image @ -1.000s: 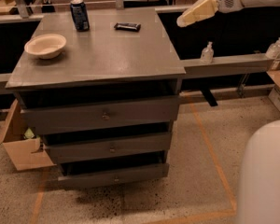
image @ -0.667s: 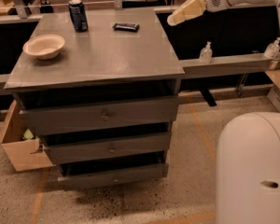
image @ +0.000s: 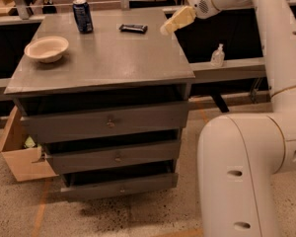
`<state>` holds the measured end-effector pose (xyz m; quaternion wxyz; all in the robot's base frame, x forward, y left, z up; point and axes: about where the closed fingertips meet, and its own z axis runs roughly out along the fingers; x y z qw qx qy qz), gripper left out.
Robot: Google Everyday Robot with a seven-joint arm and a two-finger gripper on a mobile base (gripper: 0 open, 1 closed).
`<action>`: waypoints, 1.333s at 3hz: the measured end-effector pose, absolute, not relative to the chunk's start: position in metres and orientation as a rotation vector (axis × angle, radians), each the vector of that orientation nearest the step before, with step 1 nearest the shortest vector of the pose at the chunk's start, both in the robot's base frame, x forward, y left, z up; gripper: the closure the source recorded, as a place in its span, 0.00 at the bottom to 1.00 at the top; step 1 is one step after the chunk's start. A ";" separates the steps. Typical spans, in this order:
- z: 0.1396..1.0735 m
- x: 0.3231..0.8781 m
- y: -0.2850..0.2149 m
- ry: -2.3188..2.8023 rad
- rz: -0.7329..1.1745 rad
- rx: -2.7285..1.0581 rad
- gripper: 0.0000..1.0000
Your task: Move rxbar blueberry near paper bowl
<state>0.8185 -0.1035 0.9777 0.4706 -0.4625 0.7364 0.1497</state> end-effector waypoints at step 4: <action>0.959 0.863 -0.108 1.815 0.341 -0.939 0.00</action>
Offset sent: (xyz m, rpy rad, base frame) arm 0.0043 -0.0023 -0.0066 -0.0009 0.0132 -0.1110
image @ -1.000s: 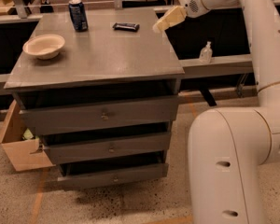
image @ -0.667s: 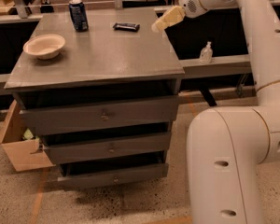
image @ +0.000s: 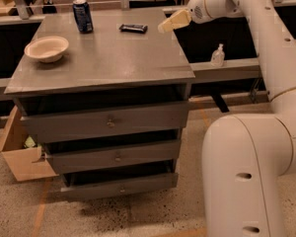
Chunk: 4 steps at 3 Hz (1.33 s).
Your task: Move rxbar blueberry near paper bowl
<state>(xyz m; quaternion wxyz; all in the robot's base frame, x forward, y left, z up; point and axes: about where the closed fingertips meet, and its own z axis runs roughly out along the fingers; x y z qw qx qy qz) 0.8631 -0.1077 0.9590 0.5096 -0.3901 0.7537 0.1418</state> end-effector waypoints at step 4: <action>0.903 0.868 -0.065 1.720 0.400 -0.881 0.00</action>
Offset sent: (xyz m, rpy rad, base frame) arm -0.0310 0.0484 -0.0702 0.0716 -0.0348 0.0218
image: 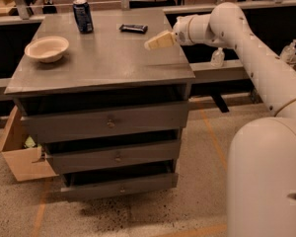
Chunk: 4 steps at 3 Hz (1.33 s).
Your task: Move rxbar blueberry near paper bowl
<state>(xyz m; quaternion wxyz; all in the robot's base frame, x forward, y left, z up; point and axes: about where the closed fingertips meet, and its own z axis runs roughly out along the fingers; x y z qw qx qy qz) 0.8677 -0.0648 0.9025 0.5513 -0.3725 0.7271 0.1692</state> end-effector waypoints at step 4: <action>0.909 0.900 -0.060 1.673 0.478 -0.727 0.00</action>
Offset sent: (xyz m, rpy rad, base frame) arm 0.0283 -0.0146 0.0192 0.1687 -0.0618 -0.0957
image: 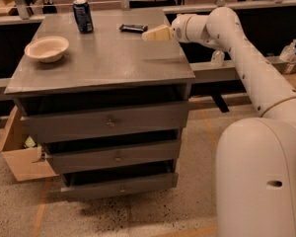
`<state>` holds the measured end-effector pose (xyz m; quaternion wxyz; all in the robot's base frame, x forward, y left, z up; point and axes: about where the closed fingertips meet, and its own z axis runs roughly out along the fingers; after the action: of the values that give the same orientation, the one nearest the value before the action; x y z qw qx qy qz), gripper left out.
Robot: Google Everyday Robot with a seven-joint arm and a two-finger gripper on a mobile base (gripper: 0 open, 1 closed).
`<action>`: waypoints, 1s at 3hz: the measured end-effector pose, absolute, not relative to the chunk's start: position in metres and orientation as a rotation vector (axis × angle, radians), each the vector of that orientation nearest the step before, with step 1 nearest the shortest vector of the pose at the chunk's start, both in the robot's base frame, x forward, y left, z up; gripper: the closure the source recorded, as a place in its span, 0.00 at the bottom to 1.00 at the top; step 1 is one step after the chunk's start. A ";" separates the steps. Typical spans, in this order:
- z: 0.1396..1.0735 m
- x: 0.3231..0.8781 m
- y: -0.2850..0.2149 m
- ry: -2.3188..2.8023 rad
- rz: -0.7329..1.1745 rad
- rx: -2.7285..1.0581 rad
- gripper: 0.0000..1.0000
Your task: Move rxbar blueberry near paper bowl
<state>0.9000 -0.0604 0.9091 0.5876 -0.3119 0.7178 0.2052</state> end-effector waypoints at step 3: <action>0.886 0.930 -0.030 1.706 0.502 -0.818 0.00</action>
Offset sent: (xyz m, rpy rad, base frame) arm 0.0669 0.0184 -0.0113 -0.0647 0.0504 0.0858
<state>0.9304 -0.0304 0.8859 0.5581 -0.3469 0.7231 0.2129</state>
